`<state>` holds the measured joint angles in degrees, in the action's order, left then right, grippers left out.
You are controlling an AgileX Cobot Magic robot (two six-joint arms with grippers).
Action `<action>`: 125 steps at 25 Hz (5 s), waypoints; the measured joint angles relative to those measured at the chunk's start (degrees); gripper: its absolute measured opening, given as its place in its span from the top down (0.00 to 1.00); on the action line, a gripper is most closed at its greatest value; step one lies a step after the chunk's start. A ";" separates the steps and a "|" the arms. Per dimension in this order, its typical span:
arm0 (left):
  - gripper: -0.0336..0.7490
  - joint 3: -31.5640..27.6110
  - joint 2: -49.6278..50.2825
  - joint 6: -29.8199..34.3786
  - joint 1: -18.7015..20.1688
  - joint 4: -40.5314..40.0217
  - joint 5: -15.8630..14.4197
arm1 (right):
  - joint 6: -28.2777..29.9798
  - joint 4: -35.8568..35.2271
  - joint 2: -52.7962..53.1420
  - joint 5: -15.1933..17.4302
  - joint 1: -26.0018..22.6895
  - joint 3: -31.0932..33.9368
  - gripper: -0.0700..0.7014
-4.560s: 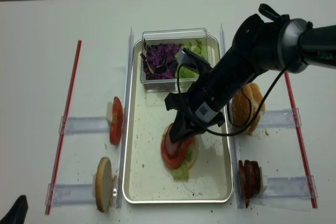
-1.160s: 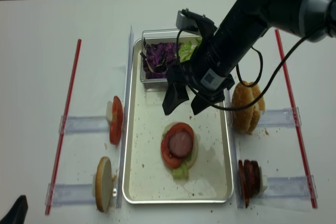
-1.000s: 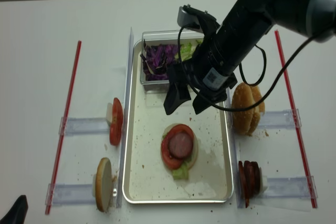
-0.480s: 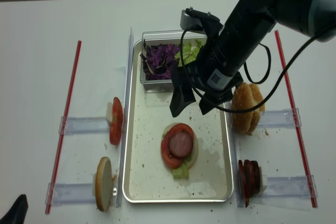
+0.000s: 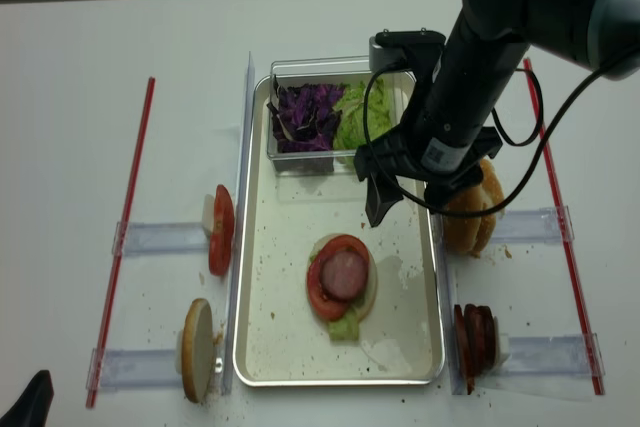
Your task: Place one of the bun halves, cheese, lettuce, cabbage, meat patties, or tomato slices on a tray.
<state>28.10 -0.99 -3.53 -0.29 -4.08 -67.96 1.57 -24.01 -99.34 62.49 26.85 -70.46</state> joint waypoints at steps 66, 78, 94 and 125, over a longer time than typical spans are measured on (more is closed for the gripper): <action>0.10 0.00 0.00 0.00 0.00 0.00 0.00 | -6.95 21.84 4.71 7.12 -26.20 -0.21 0.14; 0.10 0.00 0.00 0.00 0.00 0.00 0.00 | -4.86 19.64 19.31 7.07 -26.20 13.77 0.17; 0.10 0.00 0.00 0.00 0.00 0.00 0.00 | -3.68 19.67 50.84 -0.42 -26.20 41.97 0.17; 0.10 0.00 0.00 0.00 0.00 0.00 0.00 | -2.04 19.72 97.01 1.88 -26.20 43.01 0.10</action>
<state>28.10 -0.99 -3.53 -0.29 -4.08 -67.96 -0.47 -4.29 -2.33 64.38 0.65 -27.45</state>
